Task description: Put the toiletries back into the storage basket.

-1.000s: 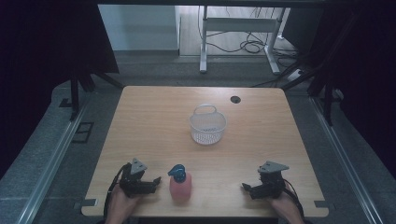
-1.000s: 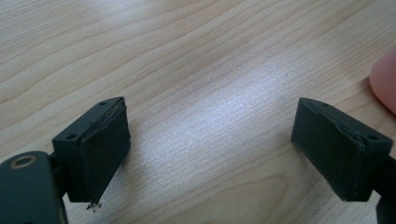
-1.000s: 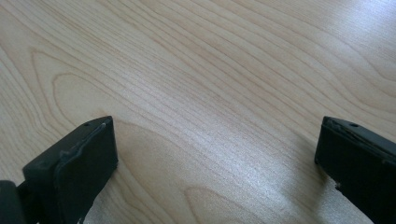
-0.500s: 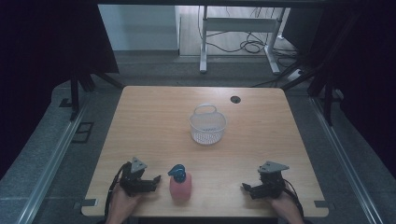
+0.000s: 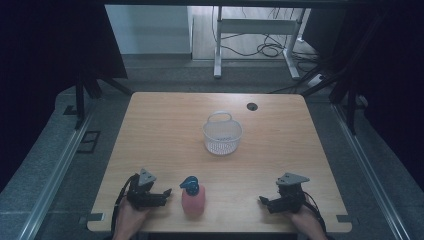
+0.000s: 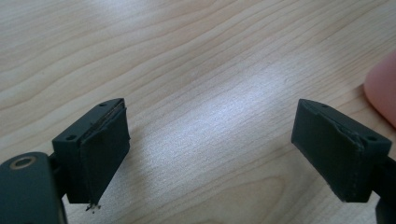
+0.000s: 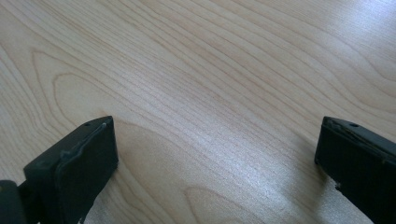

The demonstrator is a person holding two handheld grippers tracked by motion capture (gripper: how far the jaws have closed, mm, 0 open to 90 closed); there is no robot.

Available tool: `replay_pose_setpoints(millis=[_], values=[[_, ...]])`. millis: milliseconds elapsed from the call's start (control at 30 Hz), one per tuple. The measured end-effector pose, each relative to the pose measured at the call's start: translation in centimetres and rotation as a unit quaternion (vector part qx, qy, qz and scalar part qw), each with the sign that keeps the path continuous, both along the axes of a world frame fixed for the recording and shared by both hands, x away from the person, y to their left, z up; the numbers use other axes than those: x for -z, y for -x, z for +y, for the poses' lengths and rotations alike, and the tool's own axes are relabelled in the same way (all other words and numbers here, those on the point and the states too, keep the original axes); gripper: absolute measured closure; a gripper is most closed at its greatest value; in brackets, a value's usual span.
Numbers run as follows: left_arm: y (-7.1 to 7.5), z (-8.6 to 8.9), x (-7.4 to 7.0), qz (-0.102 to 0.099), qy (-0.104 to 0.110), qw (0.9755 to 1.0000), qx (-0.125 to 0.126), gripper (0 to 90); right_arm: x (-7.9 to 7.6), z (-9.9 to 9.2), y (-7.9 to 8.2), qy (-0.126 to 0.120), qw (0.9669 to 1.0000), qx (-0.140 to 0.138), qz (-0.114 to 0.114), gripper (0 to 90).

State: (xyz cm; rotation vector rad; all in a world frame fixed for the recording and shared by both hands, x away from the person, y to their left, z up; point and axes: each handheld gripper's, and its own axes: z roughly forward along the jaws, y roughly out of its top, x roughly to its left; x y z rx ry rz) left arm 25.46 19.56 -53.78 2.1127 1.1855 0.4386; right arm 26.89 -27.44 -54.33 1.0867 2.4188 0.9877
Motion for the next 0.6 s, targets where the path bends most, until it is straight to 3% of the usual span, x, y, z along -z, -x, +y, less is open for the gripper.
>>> replay_pose_setpoints(millis=[133, 333, 600], values=[[0.1, 0.1, -0.2, 0.001, -0.007, 0.9999, 0.009, 11.3, 0.0, 0.0, 0.0, 0.0, 1.0, 0.0, 0.0, 0.0], [0.3, 0.3, -0.9, 0.005, 0.011, 0.9994, 0.034, 11.4, 0.0, 0.0, 0.0, 0.0, 1.0, 0.0, 0.0, 0.0], [1.1, 0.3, -1.6, 0.002, 0.008, 0.9982, 0.06, 11.5, 0.0, 0.0, 0.0, 0.0, 1.0, 0.0, 0.0, 0.0]])
